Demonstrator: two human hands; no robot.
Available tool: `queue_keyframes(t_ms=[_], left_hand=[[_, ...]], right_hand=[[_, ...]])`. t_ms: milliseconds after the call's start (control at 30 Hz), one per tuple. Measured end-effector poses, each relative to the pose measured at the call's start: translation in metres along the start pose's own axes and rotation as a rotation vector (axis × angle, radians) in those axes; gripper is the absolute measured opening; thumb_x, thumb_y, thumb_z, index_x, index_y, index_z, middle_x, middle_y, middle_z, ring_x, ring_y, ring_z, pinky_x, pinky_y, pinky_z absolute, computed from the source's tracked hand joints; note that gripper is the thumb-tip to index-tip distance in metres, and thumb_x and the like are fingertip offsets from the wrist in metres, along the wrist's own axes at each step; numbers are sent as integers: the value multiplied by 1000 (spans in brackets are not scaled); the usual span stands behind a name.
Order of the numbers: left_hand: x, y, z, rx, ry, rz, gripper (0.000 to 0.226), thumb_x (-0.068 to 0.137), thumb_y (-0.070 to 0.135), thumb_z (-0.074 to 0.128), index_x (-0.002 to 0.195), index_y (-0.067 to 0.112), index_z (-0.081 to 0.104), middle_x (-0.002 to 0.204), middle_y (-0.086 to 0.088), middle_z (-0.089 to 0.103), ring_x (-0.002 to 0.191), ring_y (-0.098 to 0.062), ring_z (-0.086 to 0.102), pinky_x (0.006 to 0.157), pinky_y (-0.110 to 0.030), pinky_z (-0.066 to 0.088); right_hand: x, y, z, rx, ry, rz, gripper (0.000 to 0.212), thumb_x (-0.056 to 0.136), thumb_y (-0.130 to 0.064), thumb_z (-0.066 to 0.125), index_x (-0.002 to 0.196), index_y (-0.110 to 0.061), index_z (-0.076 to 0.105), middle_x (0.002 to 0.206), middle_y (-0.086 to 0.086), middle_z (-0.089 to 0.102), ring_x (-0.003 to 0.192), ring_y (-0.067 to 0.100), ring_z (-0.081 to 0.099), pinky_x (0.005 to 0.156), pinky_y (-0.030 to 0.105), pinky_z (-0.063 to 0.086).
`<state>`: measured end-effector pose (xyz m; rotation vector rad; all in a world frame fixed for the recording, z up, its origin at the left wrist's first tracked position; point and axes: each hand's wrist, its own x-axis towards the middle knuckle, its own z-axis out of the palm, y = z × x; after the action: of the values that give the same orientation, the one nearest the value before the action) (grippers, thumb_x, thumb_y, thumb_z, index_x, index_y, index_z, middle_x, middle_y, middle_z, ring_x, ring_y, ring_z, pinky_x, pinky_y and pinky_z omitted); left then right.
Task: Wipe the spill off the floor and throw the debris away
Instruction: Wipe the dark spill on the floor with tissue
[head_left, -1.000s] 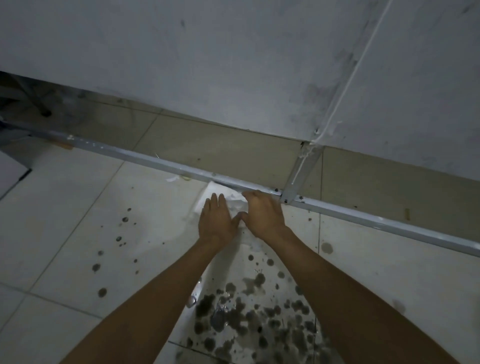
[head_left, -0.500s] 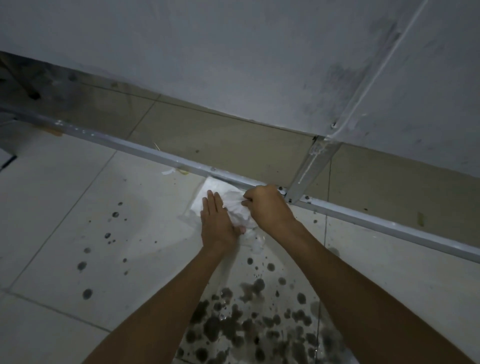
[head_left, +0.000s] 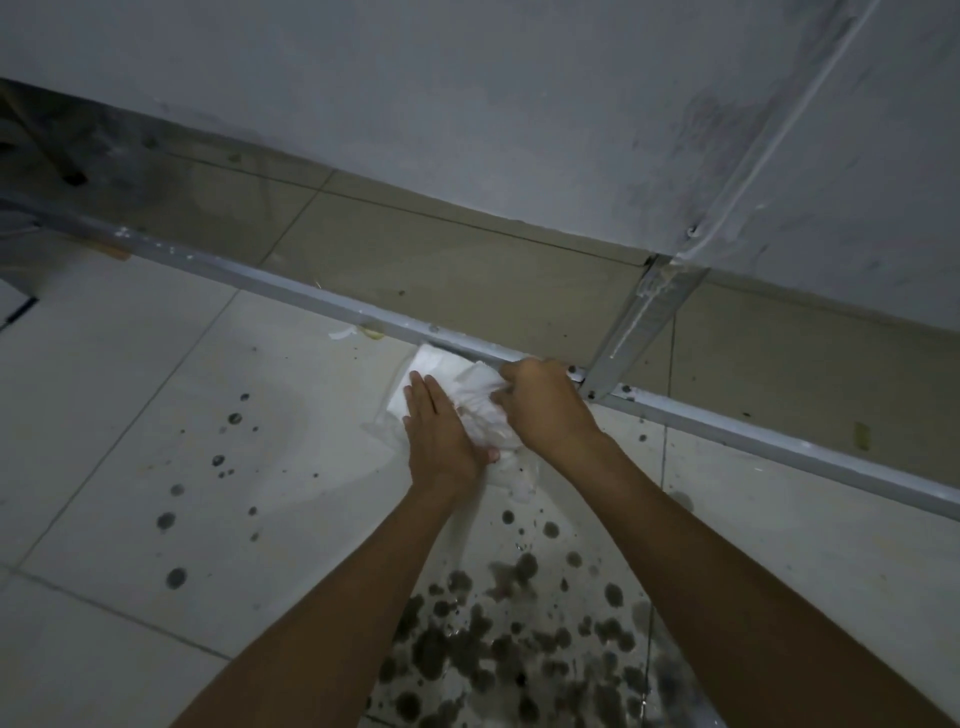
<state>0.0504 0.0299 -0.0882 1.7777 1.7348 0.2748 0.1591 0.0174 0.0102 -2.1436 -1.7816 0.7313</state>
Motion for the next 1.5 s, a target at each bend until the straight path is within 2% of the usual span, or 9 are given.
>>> queue_keyframes(t_ms=[133, 400, 500, 733, 900, 1067, 1167, 1267, 1500], left_hand=[[0, 1, -2, 31, -12, -14, 129, 64, 39, 81, 143, 3, -15, 156, -12, -16, 144, -27, -14, 117, -45, 1], [-1, 1, -3, 54, 15, -20, 125, 64, 41, 80, 144, 4, -8, 157, -11, -13, 144, -26, -12, 117, -44, 3], [-2, 1, -4, 55, 20, -16, 124, 64, 40, 81, 144, 4, -7, 157, -11, -12, 145, -26, -11, 117, -44, 3], [-6, 5, -11, 133, -37, -22, 123, 66, 45, 78, 144, 3, -6, 156, -14, -12, 145, -27, -10, 117, -44, 6], [-21, 5, -30, 158, -36, -12, 94, 79, 38, 67, 145, 5, 8, 157, -14, 2, 145, -30, 4, 116, -44, 19], [-57, 19, -66, -338, 132, 55, 39, 89, 19, 54, 127, 12, 52, 138, -9, 48, 123, -24, 46, 102, -36, 38], [-88, 36, -92, -877, -191, -150, 33, 94, 41, 39, 106, 21, 62, 123, -6, 60, 103, -16, 56, 89, -30, 41], [-107, 32, -108, -1233, -468, -275, 56, 87, 62, 36, 107, 15, 59, 101, -3, 65, 97, -19, 57, 94, -34, 38], [-164, -15, -120, -1341, -421, -218, 28, 89, 30, 54, 110, 13, 63, 92, 4, 73, 81, -8, 67, 72, -22, 53]], right_hand=[[5, -1, -12, -33, -9, -24, 13, 88, -4, 55, 87, -1, 67, 80, 17, 58, 82, 23, 59, 64, 22, 36], [-2, -8, -71, -2, 164, -71, 19, 86, -11, 64, 97, 4, 69, 104, 21, 68, 96, 28, 63, 78, 21, 43], [-22, -9, -77, -14, 218, -95, 20, 86, -10, 62, 77, 7, 65, 75, 22, 63, 61, 21, 56, 52, 24, 30], [-55, -22, -100, 81, 354, -145, 44, 86, -9, 60, 49, -21, 41, 49, -8, 38, 46, -1, 34, 47, 6, 35], [-73, -23, -111, 130, 329, -94, 17, 87, -15, 61, 77, -3, 68, 66, 5, 61, 57, 10, 51, 51, 14, 34], [-99, -23, -107, 438, 329, 44, 25, 87, -20, 63, 110, -12, 68, 101, 0, 70, 88, 10, 62, 75, 17, 45], [-119, -31, -102, 597, 308, 89, 31, 86, -22, 64, 117, -14, 65, 102, -6, 67, 81, -1, 60, 68, 4, 44], [-147, -42, -91, 777, 251, 64, 22, 87, -18, 64, 109, -17, 68, 93, -10, 71, 80, 1, 66, 70, 12, 53], [-209, -41, -49, 925, 229, 56, 15, 87, -19, 63, 82, -33, 68, 79, -22, 71, 74, -2, 68, 59, 12, 54]])
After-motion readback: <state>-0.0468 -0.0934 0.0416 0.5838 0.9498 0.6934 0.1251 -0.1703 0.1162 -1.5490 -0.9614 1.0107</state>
